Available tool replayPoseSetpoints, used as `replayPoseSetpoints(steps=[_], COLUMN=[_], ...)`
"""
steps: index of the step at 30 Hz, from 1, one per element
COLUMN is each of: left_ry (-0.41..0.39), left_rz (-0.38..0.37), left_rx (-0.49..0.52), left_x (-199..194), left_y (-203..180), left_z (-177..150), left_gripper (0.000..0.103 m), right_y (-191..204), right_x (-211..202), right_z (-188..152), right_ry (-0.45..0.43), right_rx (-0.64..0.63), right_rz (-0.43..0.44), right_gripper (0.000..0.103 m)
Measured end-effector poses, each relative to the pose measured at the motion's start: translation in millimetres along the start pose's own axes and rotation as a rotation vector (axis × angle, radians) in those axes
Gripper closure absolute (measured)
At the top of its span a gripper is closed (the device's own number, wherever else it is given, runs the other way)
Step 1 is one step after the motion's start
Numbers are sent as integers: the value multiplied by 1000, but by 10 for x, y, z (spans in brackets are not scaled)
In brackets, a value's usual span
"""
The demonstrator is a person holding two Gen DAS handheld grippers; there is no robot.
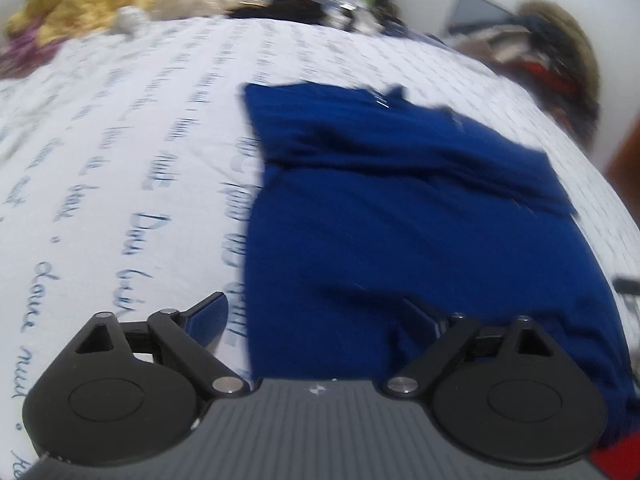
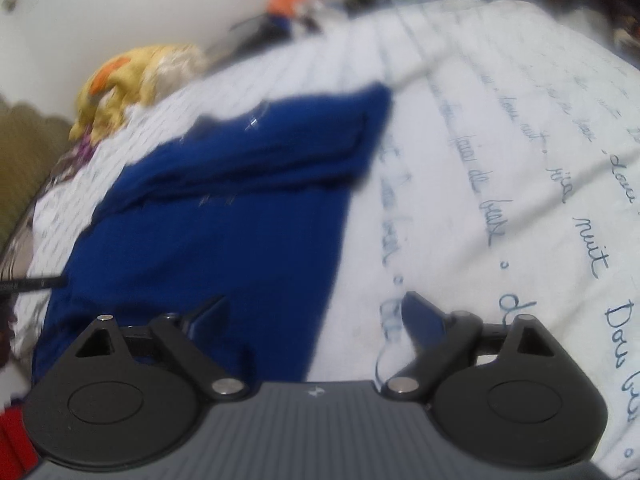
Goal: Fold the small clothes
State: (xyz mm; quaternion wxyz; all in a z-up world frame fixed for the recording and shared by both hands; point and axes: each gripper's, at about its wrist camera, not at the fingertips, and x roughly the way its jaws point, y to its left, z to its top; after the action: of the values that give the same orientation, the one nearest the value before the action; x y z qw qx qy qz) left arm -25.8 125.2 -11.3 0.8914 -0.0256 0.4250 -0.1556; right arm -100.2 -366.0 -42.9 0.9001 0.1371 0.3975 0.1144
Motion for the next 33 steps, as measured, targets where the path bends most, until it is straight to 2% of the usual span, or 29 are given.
replayPoseSetpoints(steps=[3,6,8,9,10,11,12,13,14,16,19,22,25,28,33], left_ry=[10,11,10,9,9,11,15,18,18,19,-18,-97,-167,-184,-169], left_rz=[-40,-40,-37,-31,-16,6,30,42,43,32,24,8,2,42,110], left_rx=[61,97,105,111,119,132,137,131,115,74,67,76,44,8,-41], left_x=[-11,-16,-32,-40,-47,-50,-43,-42,-50,-61,-122,-226,-238,-94,201], left_y=[-156,-253,-284,-296,-303,-313,-306,-289,-262,-214,-249,-309,-291,-260,-199], left_z=[-93,-166,-185,-183,-171,-158,-136,-116,-100,-57,25,173,371,523,671], left_gripper=[14,16,26,32,49,67,73,86,93,95,95,95,95,95,95], right_y=[112,231,307,334,360,371,367,342,314,279,328,329,328,314,277], right_x=[-39,-59,-49,-41,-27,-7,15,41,67,84,55,5,0,120,316], right_z=[-87,-167,-221,-231,-235,-229,-212,-187,-171,-154,-106,25,186,359,539], right_ry=[48,83,94,95,87,85,81,77,73,57,17,-45,-109,-155,-201], right_rx=[-72,-106,-103,-100,-98,-88,-71,-49,-33,-4,-17,-3,-7,-19,-23], right_rz=[44,132,202,230,239,234,225,210,191,196,189,203,198,138,21], right_gripper=[9,9,12,21,29,49,71,81,94,95,97,97,97,97,97])
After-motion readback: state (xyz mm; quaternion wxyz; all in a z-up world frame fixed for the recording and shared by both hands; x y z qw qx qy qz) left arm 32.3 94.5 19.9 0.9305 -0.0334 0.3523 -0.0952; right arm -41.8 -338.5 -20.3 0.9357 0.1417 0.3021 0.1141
